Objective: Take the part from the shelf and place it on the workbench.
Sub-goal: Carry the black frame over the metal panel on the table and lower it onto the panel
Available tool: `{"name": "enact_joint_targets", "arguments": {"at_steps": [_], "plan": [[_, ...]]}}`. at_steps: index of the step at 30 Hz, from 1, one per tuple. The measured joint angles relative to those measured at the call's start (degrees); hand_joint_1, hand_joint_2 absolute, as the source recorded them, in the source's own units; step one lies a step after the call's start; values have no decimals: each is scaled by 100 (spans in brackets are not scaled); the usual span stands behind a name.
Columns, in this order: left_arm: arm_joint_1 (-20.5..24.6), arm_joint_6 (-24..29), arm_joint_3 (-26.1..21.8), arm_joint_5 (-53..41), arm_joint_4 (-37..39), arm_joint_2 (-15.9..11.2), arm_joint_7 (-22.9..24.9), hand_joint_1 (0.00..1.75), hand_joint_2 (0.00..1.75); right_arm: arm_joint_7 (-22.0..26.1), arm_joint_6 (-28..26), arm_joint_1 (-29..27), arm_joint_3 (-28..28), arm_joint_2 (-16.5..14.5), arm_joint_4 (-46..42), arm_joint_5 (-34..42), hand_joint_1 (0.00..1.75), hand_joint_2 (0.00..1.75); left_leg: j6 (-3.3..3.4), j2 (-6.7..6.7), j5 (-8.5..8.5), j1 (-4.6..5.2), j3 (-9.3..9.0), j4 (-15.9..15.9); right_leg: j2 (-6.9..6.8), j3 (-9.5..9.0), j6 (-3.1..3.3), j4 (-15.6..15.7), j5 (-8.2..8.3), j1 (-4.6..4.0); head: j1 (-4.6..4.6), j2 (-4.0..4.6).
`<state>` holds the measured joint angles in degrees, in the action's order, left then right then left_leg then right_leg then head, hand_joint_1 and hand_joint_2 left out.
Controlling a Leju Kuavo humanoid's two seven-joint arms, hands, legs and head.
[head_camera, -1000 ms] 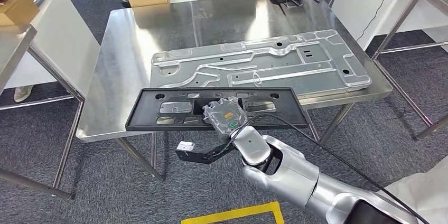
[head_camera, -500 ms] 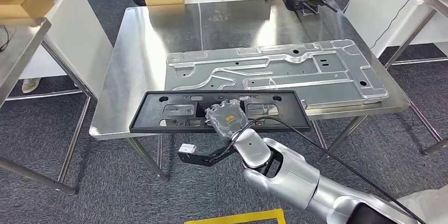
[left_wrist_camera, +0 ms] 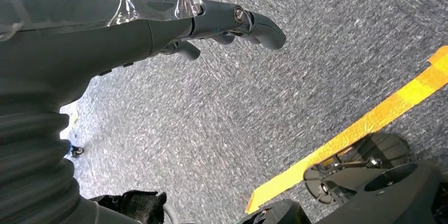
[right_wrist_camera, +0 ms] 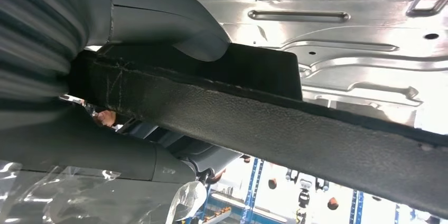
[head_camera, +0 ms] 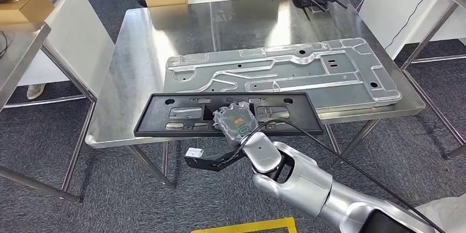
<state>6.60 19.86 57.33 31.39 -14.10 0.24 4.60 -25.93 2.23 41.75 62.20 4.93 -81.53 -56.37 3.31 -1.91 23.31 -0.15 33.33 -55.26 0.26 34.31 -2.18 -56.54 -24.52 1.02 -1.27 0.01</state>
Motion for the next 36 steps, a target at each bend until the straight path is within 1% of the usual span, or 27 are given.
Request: {"name": "enact_joint_targets", "arguments": {"at_steps": [3, 5, 6, 8, 9, 10, 11, 13, 14, 15, 16, 17, 18, 19, 20, 21, 22, 24, 25, 26, 27, 29, 30, 31, 32, 34, 36], "plan": [[8, 3, 0, -24, 0, 2, 6, 0, 175, 1, 0, 25, -1, -13, 5, 2, 175, 175, -1, 3, -11, -3, -26, 56, -1, -20, -16, 33, 5, -6, 1, -1], [14, 2, 2, -56, 0, 10, 6, 0, 175, 1, 0, 47, -3, -24, 7, 2, 175, 175, -36, 12, -56, -48, -127, 198, -2, -3, -55, -61, -64, -21, 7, -1], [19, 3, 3, -68, 0, 13, 6, 0, 175, 2, 1, 59, -3, -27, 8, 2, 175, 175, -54, 18, -77, -78, -183, 261, -2, 80, -84, -262, -175, -25, 11, -1], [27, 4, 4, -81, 0, 12, 6, 0, 175, 7, 7, 65, -2, -25, 15, 3, 175, 175, -64, 24, -72, -101, -231, 284, -1, 425, -156, -953, -493, 6, 17, -1], [28, 3, 5, -82, 0, 11, 6, 0, 175, 9, 10, 56, 0, -23, 21, 3, 175, 175, -75, 21, -61, -114, -240, 281, -2, 605, -193, -1276, -595, 27, 20, 0], [25, 2, 5, -83, 0, 13, 6, 0, 175, 11, 13, 45, 1, -22, 31, 5, 175, 175, -94, 16, -45, -133, -250, 276, -2, 718, -231, -1443, -603, 50, 22, 0], [21, 2, 6, -85, 0, 14, 7, 0, 175, 11, 13, 38, 2, -22, 39, 7, 175, 175, -125, 8, -23, -162, -261, 267, -3, 719, -270, -1385, -498, 75, 23, 0], [19, 2, 7, -97, 0, 14, 13, 0, 175, 12, 12, 37, 3, -21, 49, 9, 175, 175, -224, -11, 51, -235, -294, 212, -1, 408, -369, -685, -97, 142, 26, -1], [25, 4, 7, -105, 2, 6, 17, 0, 175, 12, 11, 42, 4, -23, 51, 9, 175, 175, -288, -21, 103, -254, -293, 170, 24, 230, -399, -330, 36, 159, 37, -1], [31, 7, 7, -115, 3, 0, 23, 0, 175, 13, 9, 45, 4, -29, 55, 9, 175, 175, -345, -28, 149, -261, -289, 129, 48, 109, -378, -93, 99, 165, 48, -1], [37, 10, 8, -120, 5, -6, 30, 0, 175, 14, 7, 42, 5, -34, 61, 10, 175, 175, -386, -35, 183, -258, -283, 104, 70, 61, -325, -2, 83, 158, 55, -1], [39, 13, 9, -123, 7, -11, 34, 0, 175, 15, 5, 40, 6, -40, 68, 10, 175, 175, -409, -41, 199, -254, -281, 105, 89, 66, -242, -27, 41, 137, 61, -1], [35, 15, 11, -122, 7, -9, 38, 0, 175, 16, 3, 37, 6, -44, 74, 11, 175, 175, -418, -44, 210, -265, -293, 112, 85, 70, -158, -42, 22, 132, 59, -1], [32, 18, 12, -117, 7, -9, 39, 0, 175, 15, 2, 36, 7, -48, 78, 11, 175, 175, -424, -31, 226, -273, -297, 104, 80, 63, -103, -48, 3, 127, 56, -1], [32, 22, 13, -112, 7, -9, 40, 0, 175, 15, 0, 40, 7, -51, 79, 10, 175, 175, -426, 6, 280, -277, -251, -7, 74, 47, -53, -51, -16, 121, 55, -1], [35, 25, 14, -107, 7, -9, 40, 0, 175, 14, -2, 44, 6, -54, 79, 10, 175, 175, -424, 47, 381, -268, -132, -255, 66, 23, -9, -50, -32, 114, 52, -1], [39, 27, 15, -101, 7, -9, 41, 0, 175, 14, -3, 43, 5, -57, 79, 10, 175, 175, -415, 90, 516, -248, 61, -622, 58, 0, 27, -48, -53, 101, 49, -1], [37, 27, 18, -95, 7, -9, 41, 0, 175, 14, -4, 29, 5, -56, 80, 10, 175, 175, -375, 124, 774, -195, 582, -1504, 45, -50, 81, -48, -105, 57, 43, -1], [33, 27, 21, -94, 7, -9, 41, 0, 175, 14, -4, 18, 5, -56, 83, 11, 175, 175, -341, 126, 789, -168, 778, -1758, 43, -83, 101, -48, -136, 30, 42, -1], [31, 27, 25, -94, 7, -9, 41, 0, 175, 14, -4, 10, 5, -56, 87, 11, 175, 175, -290, 127, 686, -134, 869, -1788, 43, -132, 115, -48, -173, -1, 42, -1], [30, 26, 30, -95, 7, -9, 40, 0, 175, 14, -4, 8, 5, -58, 91, 11, 175, 175, -219, 128, 469, -89, 831, -1559, 43, -194, 126, -46, -216, -31, 42, -1], [31, 25, 37, -96, 7, -13, 40, 0, 175, 15, -4, 16, 5, -67, 98, 10, 175, 175, -25, 143, -18, 17, 544, -758, 39, -333, 135, -30, -308, -79, 46, 0], [32, 26, 40, -97, 8, -13, 39, 0, 175, 14, -5, 25, 5, -70, 99, 10, 175, 175, 55, 156, -146, 65, 395, -423, 37, -381, 126, -17, -346, -95, 51, 0], [37, 26, 42, -98, 8, -13, 38, 0, 175, 13, -5, 33, 5, -72, 101, 9, 175, 175, 102, 167, -179, 98, 297, -223, 33, -407, 112, 0, -371, -98, 55, 0], [40, 27, 45, -97, 9, -13, 39, 0, 175, 12, -6, 34, 5, -72, 102, 9, 175, 175, 118, 176, -138, 117, 246, -140, 27, -418, 92, 3, -371, -97, 60, 0], [35, 26, 51, -96, 9, -8, 39, 0, 175, 12, -8, 31, 5, -71, 103, 10, 175, 175, 97, 168, -113, 111, 145, -10, 16, -439, 47, -10, -368, -90, 62, -1], [30, 26, 62, -99, 9, -7, 38, 0, 175, 14, -10, 45, 5, -72, 102, 10, 175, 175, 95, 156, -99, 76, 13, 90, 8, -363, -8, -235, -448, -89, 64, 0]]}}
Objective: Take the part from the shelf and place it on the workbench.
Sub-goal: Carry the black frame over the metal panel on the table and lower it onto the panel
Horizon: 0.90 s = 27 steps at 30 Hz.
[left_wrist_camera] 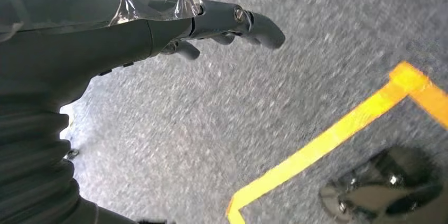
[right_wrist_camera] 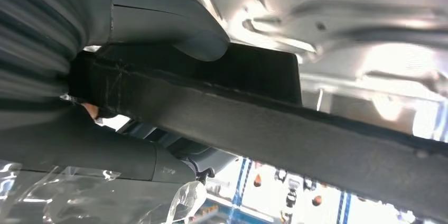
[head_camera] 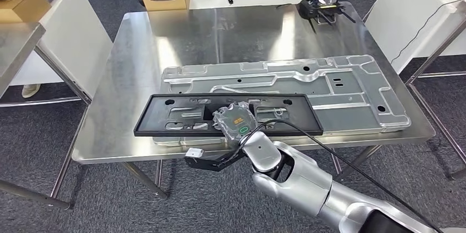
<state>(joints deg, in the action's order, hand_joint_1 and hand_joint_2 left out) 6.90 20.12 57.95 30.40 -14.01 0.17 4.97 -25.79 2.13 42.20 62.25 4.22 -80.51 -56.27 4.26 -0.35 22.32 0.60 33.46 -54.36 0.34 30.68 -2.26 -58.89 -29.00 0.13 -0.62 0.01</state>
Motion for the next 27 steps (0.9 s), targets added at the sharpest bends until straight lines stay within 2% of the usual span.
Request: {"name": "enact_joint_targets", "arguments": {"at_steps": [1, 3, 4, 5, 6, 8, 9, 10, 11, 12, 13, 15, 16, 17, 19, 20, 21, 22, 23, 24, 25, 26, 27], "plan": [[7, -1, 10, -2, 0, 2, -1, 0, 175, 1, 0, 13, 0, 0, -1, -1, 175, 175, 4, -4, 15, -16, -52, 30, -1, 147, -30, -269, -101, 6, 0, 0], [19, -3, 32, -5, 0, 12, -3, 0, 175, 0, 1, 14, 0, 4, 1, -1, 175, 175, 16, -14, 71, -29, -118, 39, -2, 611, -83, -979, -345, 19, 3, -1], [13, -4, 40, -7, 0, 17, -4, 0, 175, -1, 1, -8, 0, 10, 2, 0, 175, 175, 5, -22, 108, -41, -155, 38, -2, 828, -102, -1242, -403, 31, 4, -1], [1, -3, 45, -8, 0, 22, -5, 0, 175, -1, 1, -33, 0, 16, 3, 0, 175, 175, -13, -31, 149, -56, -201, 36, -3, 960, -119, -1326, -358, 43, 5, -1], [-11, -3, 49, -8, 0, 22, -7, 0, 175, -1, 1, -51, 0, 21, 3, 1, 175, 175, -38, -41, 194, -75, -256, 32, -3, 985, -140, -1193, -180, 59, 7, -1], [-18, -3, 56, -9, 0, 22, -8, 0, 175, -1, 2, -59, 0, 30, 4, 0, 175, 175, -108, -57, 299, -110, -371, 18, 0, 776, -192, -459, 383, 105, 13, -1], [-12, -2, 58, -8, 0, 21, -8, 0, 175, -1, 2, -53, 0, 34, 4, -1, 175, 175, -149, -67, 350, -117, -409, 1, 3, 655, -196, -94, 528, 116, 18, 0], [-5, 0, 60, -8, 0, 20, -8, 0, 175, -1, 3, -50, 0, 35, 4, -1, 175, 175, -190, -73, 396, -116, -422, -12, 4, 573, -167, 135, 608, 117, 23, 0], [-2, 2, 61, -8, 0, 19, -8, 0, 175, -1, 3, -53, -1, 37, 5, -1, 175, 175, -228, -76, 431, -108, -428, -26, 6, 543, -114, 233, 591, 108, 26, 0], [0, 6, 62, -8, 0, 18, -8, 0, 175, -1, 3, -56, -1, 40, 5, 0, 175, 175, -255, -79, 453, -103, -434, -34, 2, 540, -44, 251, 537, 92, 30, 0], [-2, 8, 63, -9, 0, 16, -8, 0, 175, -1, 3, -62, -2, 41, 5, 0, 175, 175, -277, -77, 480, -105, -446, -29, 1, 530, 20, 239, 555, 94, 30, -1], [-1, 13, 64, -11, 0, 12, -8, 0, 175, -2, 2, -57, -3, 45, 5, -1, 175, 175, -312, -59, 533, -119, -427, -134, 0, 477, 95, 242, 528, 103, 25, -1], [6, 13, 66, -13, 0, 10, -8, 0, 175, -2, 1, -46, -4, 44, 4, -2, 175, 175, -339, -43, 604, -126, -298, -386, 0, 437, 123, 243, 506, 107, 18, -1], [10, 13, 67, -13, 0, 9, -8, 0, 175, -3, 1, -39, -4, 44, 4, -3, 175, 175, -367, -27, 715, -130, -76, -774, 0, 400, 142, 243, 473, 99, 12, -1], [7, 12, 69, -11, 0, 9, -8, 0, 175, -3, 1, -48, -3, 45, 5, -3, 175, 175, -395, -11, 1001, -125, 490, -1645, 3, 323, 167, 242, 394, 69, 4, -1], [0, 12, 69, -10, 0, 9, -8, 0, 175, -3, 2, -63, -3, 46, 5, -3, 175, 175, -383, -10, 1086, -116, 696, -1876, 6, 278, 173, 242, 353, 51, 3, -1], [-3, 12, 69, -10, 0, 9, -8, 0, 175, -3, 2, -76, -2, 48, 5, -3, 175, 175, -350, -9, 1061, -98, 801, -1888, 8, 220, 179, 242, 307, 29, 3, -1], [-4, 12, 69, -10, 0, 9, -8, 0, 175, -3, 2, -81, -2, 48, 5, -2, 175, 175, -301, -9, 922, -72, 807, -1708, 10, 152, 186, 243, 258, 7, 3, -1], [-3, 12, 69, -10, 0, 9, -8, 0, 175, -3, 2, -78, -2, 47, 5, -2, 175, 175, -231, -10, 658, -36, 725, -1347, 10, 73, 192, 246, 203, -16, 3, -1], [-6, 12, 70, -11, 1, 7, -8, 0, 175, -3, 2, -69, -2, 48, 6, -2, 175, 175, -139, -12, 317, 14, 610, -906, 9, -1, 195, 252, 148, -29, 4, -1], [-8, 12, 71, -10, 2, 6, -8, 0, 175, -3, 2, -58, -2, 48, 7, -2, 175, 175, -61, -14, 78, 64, 506, -547, 13, -63, 188, 264, 101, -41, 7, -1], [-10, 14, 72, -12, 3, 5, -7, 0, 175, -3, 3, -47, -3, 49, 7, -2, 175, 175, 1, -15, -87, 106, 417, -286, 17, -104, 171, 278, 60, -44, 8, -1], [-9, 16, 73, -14, 4, 4, -2, 0, 175, -3, 3, -44, -3, 50, 8, -2, 175, 175, 38, -16, -143, 135, 373, -162, 21, -128, 152, 275, 40, -42, 11, -1]]}}
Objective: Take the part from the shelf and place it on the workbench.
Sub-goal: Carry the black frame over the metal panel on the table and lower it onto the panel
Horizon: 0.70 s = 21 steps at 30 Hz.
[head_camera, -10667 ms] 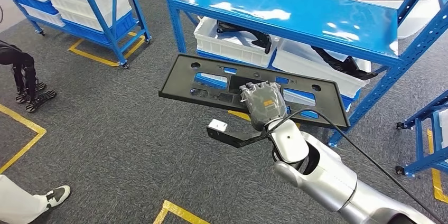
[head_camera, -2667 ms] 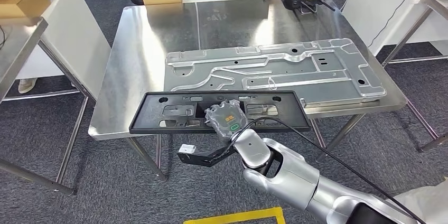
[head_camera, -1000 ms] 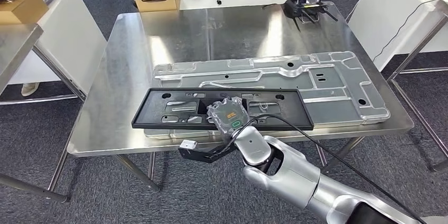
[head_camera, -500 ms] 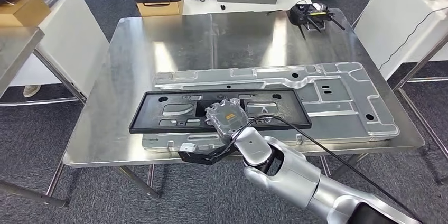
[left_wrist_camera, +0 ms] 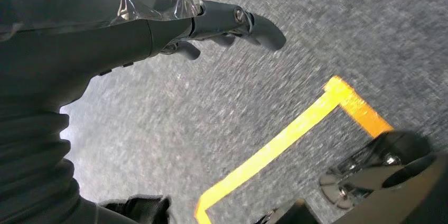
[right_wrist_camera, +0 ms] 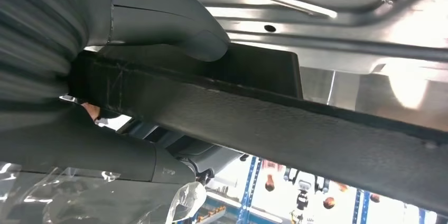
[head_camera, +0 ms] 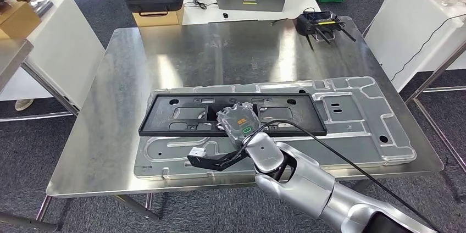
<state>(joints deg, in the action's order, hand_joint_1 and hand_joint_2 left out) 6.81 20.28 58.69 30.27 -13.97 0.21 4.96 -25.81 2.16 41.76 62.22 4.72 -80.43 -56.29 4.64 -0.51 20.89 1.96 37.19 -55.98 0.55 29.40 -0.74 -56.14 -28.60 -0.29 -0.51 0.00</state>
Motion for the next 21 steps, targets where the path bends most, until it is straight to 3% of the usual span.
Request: {"name": "enact_joint_targets", "arguments": {"at_steps": [2, 4, 5, 7, 9, 10, 13, 15, 17, 19, 21], "plan": [[2, 5, 2, -4, -1, 6, 19, 0, 175, 0, 0, 4, -1, -4, -4, 1, 175, 175, 25, 1, 35, -2, -95, 56, 3, -54, -43, -8, -6, -6, 2, 0], [4, 9, 1, -5, -1, 7, 37, 0, 175, 0, -1, 17, -2, -7, -8, 1, 175, 175, 60, -2, 52, -46, -245, 133, 1, -8, -90, -237, -60, -13, 8, 0], [13, 12, 1, -6, -1, 7, 41, 0, 175, 0, -2, 27, -3, -6, -9, 0, 175, 175, 79, -4, 68, -66, -316, 165, 1, 133, -122, -513, -141, -10, 11, 0], [30, 13, 2, -8, 0, 10, 44, 0, 175, 0, -1, 29, -3, -1, -9, -1, 175, 175, 105, -12, 122, -86, -398, 184, -4, 615, -177, -1231, -414, 24, 19, 0], [21, 2, 3, -20, 0, 22, 33, 0, 175, 0, 0, -10, -2, 5, -9, 1, 175, 175, 94, -30, 185, -91, -461, 180, -7, 993, -216, -1578, -551, 55, 20, 0], [11, -7, 4, -34, 0, 26, 9, 0, 175, 0, 0, -24, -2, 9, -9, 1, 175, 175, 80, -39, 221, -93, -503, 177, -9, 1043, -227, -1473, -450, 65, 20, 0], [9, -22, 14, -101, 0, 30, -93, 0, 175, 1, 0, -27, -2, 24, -8, 1, 175, 175, 8, -55, 352, -91, -643, 158, -15, 764, -227, -378, 359, 82, 19, 1], [23, -18, 22, -113, -1, 31, -136, 0, 175, 5, 2, -30, -2, 31, -8, 2, 87, 87, -55, -58, 421, -79, -664, 135, -18, 643, -165, 27, 577, 68, 15, 1], [22, -12, 31, -100, -1, 31, -158, 0, 175, 6, 4, -36, -2, 39, -10, 0, 0, 0, -105, -58, 464, -71, -664, 109, -20, 632, -88, 43, 572, 65, 15, 0], [22, 4, 40, -99, 0, 30, -161, 0, 175, 4, 3, -21, -5, 45, -14, -4, 0, 0, -168, -45, 571, -83, -614, -38, -21, 601, -45, 53, 594, 90, 11, 0], [36, 20, 48, -100, 0, 29, -161, 0, 175, 5, 2, -5, -6, 44, -15, -5, 0, 0, -260, -24, 848, -129, -320, -613, -20, 578, -18, 55, 582, 106, 5, 0]]}}
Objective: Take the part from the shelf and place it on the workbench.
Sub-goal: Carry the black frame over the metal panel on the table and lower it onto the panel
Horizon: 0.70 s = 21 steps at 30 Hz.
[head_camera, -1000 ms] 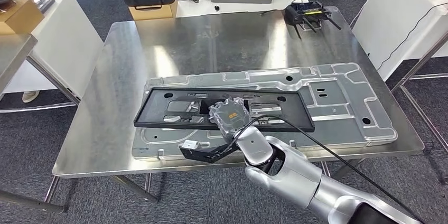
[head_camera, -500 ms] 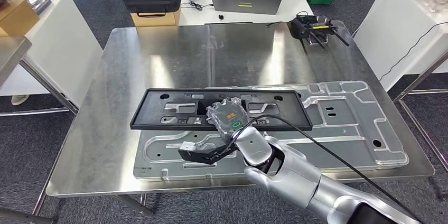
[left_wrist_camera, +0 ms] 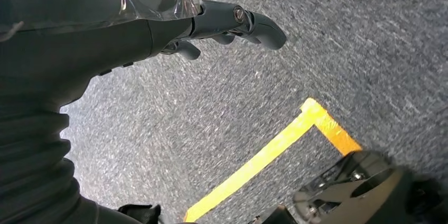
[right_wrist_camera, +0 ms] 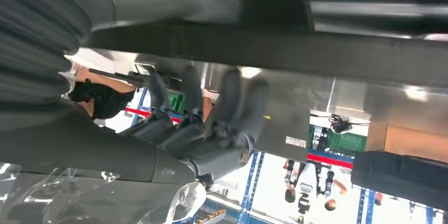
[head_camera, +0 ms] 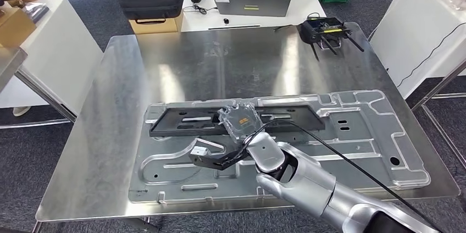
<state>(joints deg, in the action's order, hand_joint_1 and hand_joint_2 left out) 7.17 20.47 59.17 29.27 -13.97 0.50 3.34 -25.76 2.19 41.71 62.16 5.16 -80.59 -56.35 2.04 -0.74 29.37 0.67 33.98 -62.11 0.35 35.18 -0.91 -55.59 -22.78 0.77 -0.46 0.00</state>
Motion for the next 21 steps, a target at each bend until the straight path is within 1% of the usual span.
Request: {"name": "enact_joint_targets", "arguments": {"at_steps": [2, 3, 4, 5, 6, 7, 8, 9, 10, 11, 12, 13, 14, 16, 17, 18, 19, 21], "plan": [[-1, 3, 4, 14, 0, 0, -8, 0, 175, 1, 1, -7, 0, 1, 0, 0, 0, 0, -71, 14, 305, -53, 458, -821, 0, -6, 19, -1, -21, 2, -3, 0], [-11, 3, 4, 32, 0, 0, -16, 0, 175, 2, 2, -15, 0, 2, 0, 0, 0, 0, -89, 18, 362, -74, 628, -1071, 1, -12, 23, -1, -32, 2, -4, 0], [-19, 0, 4, 54, 0, 0, -24, 0, 175, 2, 2, -22, 0, 3, 0, 0, 0, 0, -99, 21, 315, -92, 695, -1103, 4, -24, 23, -2, -45, 3, -4, 0], [-24, -2, 4, 77, 0, -1, -31, 0, 175, 2, 2, -27, 0, 3, 0, 0, 0, 0, -102, 22, 157, -105, 641, -888, 7, -42, 17, -1, -57, 4, -4, 0], [-24, -5, 4, 98, 0, -1, -33, 0, 175, 2, 2, -27, 0, 3, 0, 0, 0, 0, -97, 24, -82, -114, 486, -477, 10, -67, 5, -1, -71, 6, -4, 0], [-22, -11, 4, 112, 0, -2, -33, 0, 131, 2, 2, -23, 0, 3, 0, 0, 0, 0, -85, 27, -315, -117, 298, -9, 11, -91, -10, 0, -84, 6, -4, 0], [-16, -20, 4, 122, 0, -2, -34, 0, 87, 1, 3, -18, 0, 3, 0, 0, 0, 0, -65, 30, -461, -101, 145, 374, 11, -109, -32, 5, -93, 4, -3, 0], [-13, -34, 4, 130, 0, -2, -42, 0, 44, 1, 3, -11, 0, 3, 0, 0, 0, 0, -38, 32, -546, -81, 43, 606, 11, -116, -59, 11, -100, 2, -3, 0], [-15, -48, 4, 138, 0, -2, -53, 0, 0, 0, 4, -10, 0, 3, 0, 0, 0, 0, -9, 30, -562, -57, 7, 689, 11, -119, -88, 17, -107, 2, -2, 0], [-17, -61, 4, 147, 0, -2, -65, 0, 0, -1, 4, -9, 0, 4, 0, 0, 0, 0, 21, 26, -559, -32, -2, 689, 10, -123, -122, 29, -107, 5, -1, 0], [-23, -69, 4, 153, 0, -3, -78, 0, 0, -2, 4, -9, -1, 5, 0, 0, 0, 0, 51, 22, -602, -36, -22, 701, 10, -128, -155, 32, -120, 8, -1, 0], [-25, -74, 4, 158, 0, -4, -86, 0, 0, -3, 4, -10, -1, 7, 0, 0, 0, 0, 51, 15, -623, -40, -32, 713, 9, -144, -123, 44, -125, 7, 3, 1], [-23, -78, 3, 161, 0, -5, -90, 0, 0, -4, 5, -7, -2, 8, 0, 0, 0, 0, 44, 8, -637, -45, -43, 727, 7, -158, -46, 52, -131, 0, 6, 1], [-16, -85, 2, 166, 0, -6, -95, 0, 0, -7, 6, -3, -4, 10, 0, 0, 0, 0, 15, -5, -643, -45, -57, 738, 3, -179, 153, 65, -130, -19, 11, 1], [-15, -93, 3, 168, 0, -6, -96, 0, 0, -8, 7, -1, -4, 10, 0, 0, 0, 0, 23, -7, -640, -40, -58, 737, 2, -186, 199, 69, -129, -24, 11, 0], [-17, -103, 3, 169, 0, -4, -97, 0, 0, -9, 7, -1, -4, 11, 0, 0, 0, 0, 34, -7, -635, -37, -59, 737, 1, -192, 205, 80, -122, -25, 11, 0], [-18, -112, 4, 171, 0, -1, -98, 0, 0, -9, 7, -1, -4, 11, 0, 0, 0, 0, 45, -7, -632, -34, -59, 736, 1, -199, 196, 93, -116, -24, 11, 0], [-20, -123, 3, 179, 0, 5, -100, 0, 0, -9, 7, -1, -4, 11, 0, 0, 0, 0, 66, -7, -625, -27, -59, 734, 1, -208, 164, 115, -104, -22, 12, 0]]}}
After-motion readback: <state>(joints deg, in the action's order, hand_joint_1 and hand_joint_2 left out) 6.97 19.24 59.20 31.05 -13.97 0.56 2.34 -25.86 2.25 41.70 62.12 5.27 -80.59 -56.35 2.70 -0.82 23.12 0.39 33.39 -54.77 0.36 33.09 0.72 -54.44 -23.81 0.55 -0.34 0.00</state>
